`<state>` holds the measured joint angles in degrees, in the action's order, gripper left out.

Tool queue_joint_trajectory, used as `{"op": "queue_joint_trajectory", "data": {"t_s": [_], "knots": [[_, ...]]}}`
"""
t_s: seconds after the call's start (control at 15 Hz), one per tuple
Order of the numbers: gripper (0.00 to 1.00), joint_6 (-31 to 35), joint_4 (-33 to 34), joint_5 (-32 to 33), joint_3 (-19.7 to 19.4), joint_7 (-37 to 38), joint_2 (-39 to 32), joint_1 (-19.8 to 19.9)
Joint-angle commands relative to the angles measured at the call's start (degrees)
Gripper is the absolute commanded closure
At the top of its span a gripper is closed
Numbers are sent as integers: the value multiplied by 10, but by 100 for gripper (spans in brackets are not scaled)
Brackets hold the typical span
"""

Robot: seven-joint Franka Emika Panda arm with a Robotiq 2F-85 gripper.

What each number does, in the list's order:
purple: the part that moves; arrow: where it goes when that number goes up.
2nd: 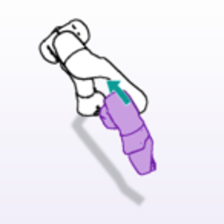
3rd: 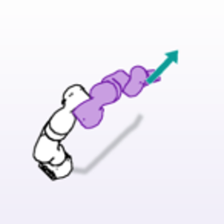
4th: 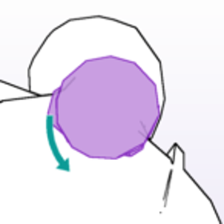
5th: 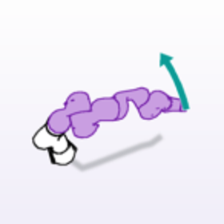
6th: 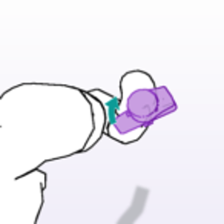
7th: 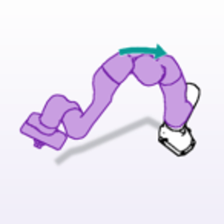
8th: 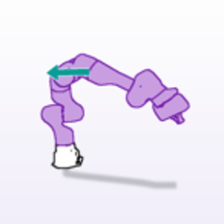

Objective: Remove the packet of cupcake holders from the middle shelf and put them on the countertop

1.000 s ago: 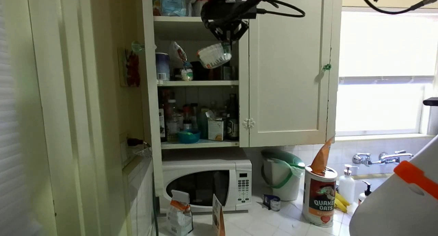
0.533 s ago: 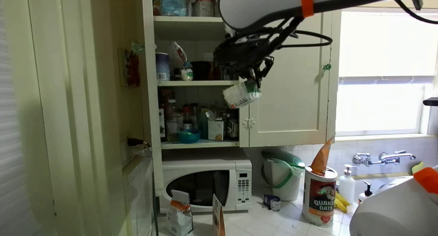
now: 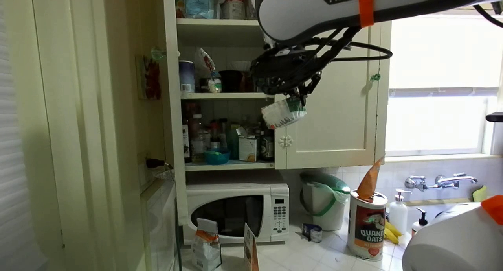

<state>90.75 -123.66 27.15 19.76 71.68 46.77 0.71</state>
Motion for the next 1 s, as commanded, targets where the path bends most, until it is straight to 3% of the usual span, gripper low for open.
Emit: {"op": "queue_joint_trajectory", "data": {"t_s": [0.0,0.33,0.93], "knots": [[97,-1,2,0,1,0,-1,1],[97,86,-56,-28,-47,45,22,-3],[97,228,-275,-76,-109,77,110,18]]}}
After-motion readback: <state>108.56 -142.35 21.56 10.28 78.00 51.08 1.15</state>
